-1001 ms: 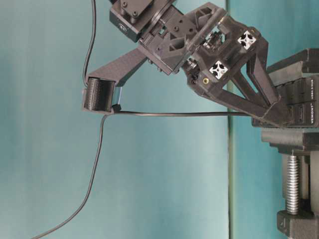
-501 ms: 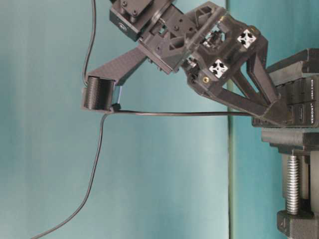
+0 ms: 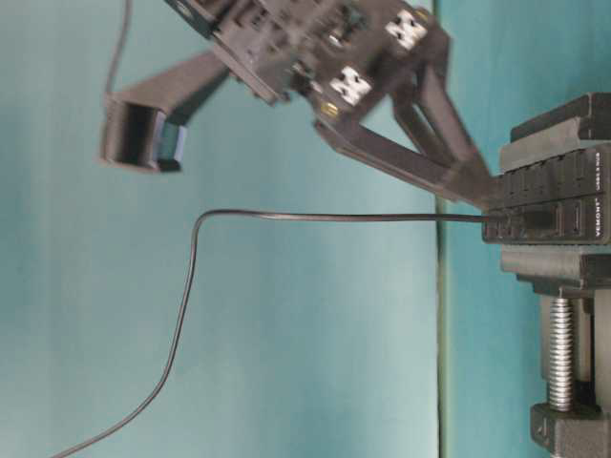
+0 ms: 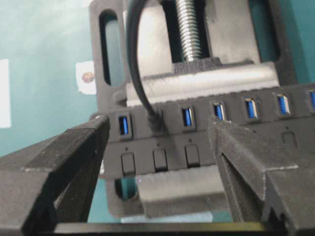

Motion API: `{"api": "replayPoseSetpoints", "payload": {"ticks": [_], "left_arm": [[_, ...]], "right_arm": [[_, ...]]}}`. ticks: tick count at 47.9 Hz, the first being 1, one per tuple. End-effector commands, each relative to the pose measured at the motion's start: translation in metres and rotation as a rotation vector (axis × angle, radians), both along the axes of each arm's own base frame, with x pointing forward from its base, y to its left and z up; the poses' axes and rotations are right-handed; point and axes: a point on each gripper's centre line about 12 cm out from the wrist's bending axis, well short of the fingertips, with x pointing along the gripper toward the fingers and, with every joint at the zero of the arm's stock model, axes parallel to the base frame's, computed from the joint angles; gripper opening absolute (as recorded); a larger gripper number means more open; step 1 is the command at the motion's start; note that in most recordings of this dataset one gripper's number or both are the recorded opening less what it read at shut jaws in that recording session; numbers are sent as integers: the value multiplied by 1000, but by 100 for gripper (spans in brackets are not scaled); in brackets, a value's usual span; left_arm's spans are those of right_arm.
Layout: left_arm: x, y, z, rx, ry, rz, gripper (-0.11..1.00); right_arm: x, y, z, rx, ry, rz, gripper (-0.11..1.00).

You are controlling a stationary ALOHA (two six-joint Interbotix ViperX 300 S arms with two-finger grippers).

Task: Insert the USB into the second port from the front of the fixed hub.
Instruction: 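Open the right gripper and lift it off the inserted plug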

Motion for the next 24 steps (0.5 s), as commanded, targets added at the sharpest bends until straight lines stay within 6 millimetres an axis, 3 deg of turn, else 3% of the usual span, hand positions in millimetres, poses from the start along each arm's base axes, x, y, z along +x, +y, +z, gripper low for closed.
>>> {"api": "replayPoseSetpoints", "payload": {"ticks": [1,24], "left_arm": [[2,0,4,2,-11,0,0],[2,0,5,0,-14,0,0]], "right_arm": [[-3,1,19,11,-52,-6,83],[-23,2,27,11,-74,-4,83]]}}
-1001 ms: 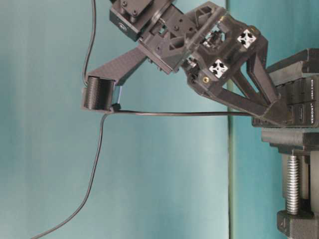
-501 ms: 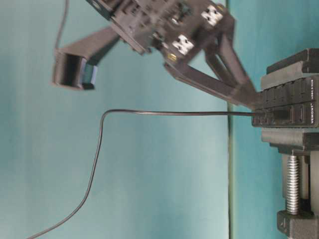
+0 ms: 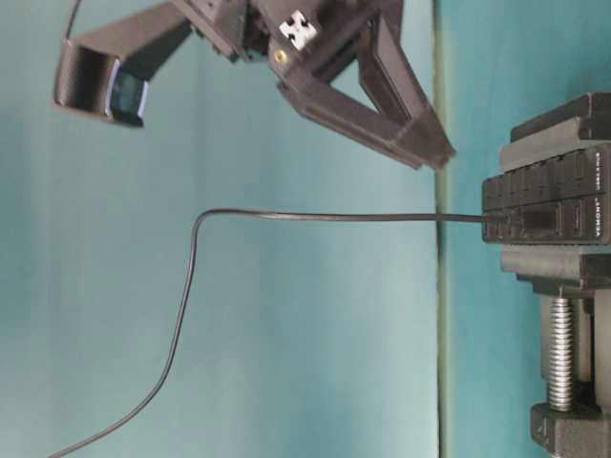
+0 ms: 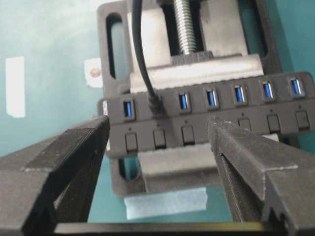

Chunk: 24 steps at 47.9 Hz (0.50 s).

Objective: Insert the USB into the second port from the front of the fixed hub.

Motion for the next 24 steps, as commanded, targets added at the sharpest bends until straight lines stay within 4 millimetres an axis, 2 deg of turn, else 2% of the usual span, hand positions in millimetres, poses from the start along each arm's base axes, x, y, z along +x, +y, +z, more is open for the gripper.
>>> {"api": "replayPoseSetpoints", "payload": {"ticks": [1,24], "left_arm": [[2,0,5,2,-14,0,0],[2,0,5,0,-14,0,0]], "right_arm": [[-1,1,13,10,-40,-4,83],[-2,2,14,10,-45,-3,83]]}}
